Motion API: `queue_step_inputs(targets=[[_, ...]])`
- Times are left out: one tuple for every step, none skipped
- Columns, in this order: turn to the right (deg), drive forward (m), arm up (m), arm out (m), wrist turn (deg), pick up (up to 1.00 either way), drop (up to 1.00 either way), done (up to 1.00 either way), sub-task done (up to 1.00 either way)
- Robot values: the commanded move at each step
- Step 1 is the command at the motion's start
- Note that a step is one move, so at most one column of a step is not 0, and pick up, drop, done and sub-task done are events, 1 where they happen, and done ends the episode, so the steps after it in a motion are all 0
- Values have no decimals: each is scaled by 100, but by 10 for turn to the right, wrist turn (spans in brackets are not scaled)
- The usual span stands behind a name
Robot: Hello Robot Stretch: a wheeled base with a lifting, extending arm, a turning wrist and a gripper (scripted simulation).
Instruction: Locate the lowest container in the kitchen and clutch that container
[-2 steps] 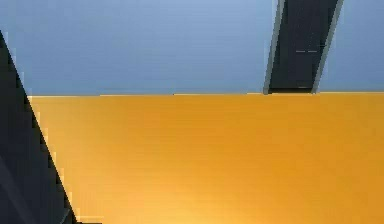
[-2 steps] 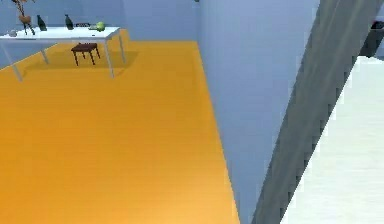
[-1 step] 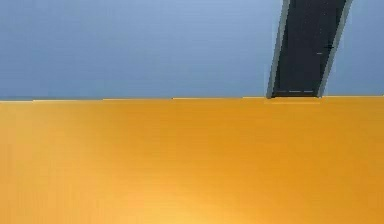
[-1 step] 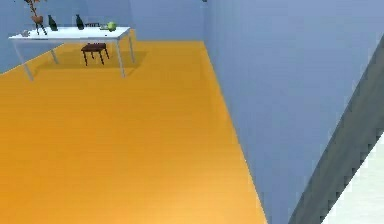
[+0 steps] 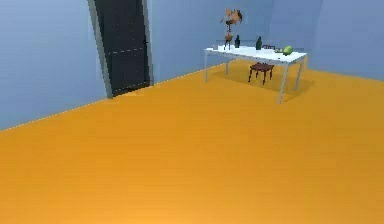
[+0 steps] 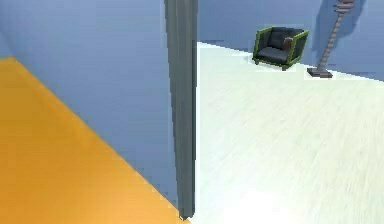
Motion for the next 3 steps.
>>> queue_step_inputs(targets=[[180, 0, 0, 0, 0, 0, 0, 0, 0], [0, 25, 0, 0, 0, 0, 0, 0, 0], [-450, 0, 0, 0, 0, 0, 0, 0, 0]])
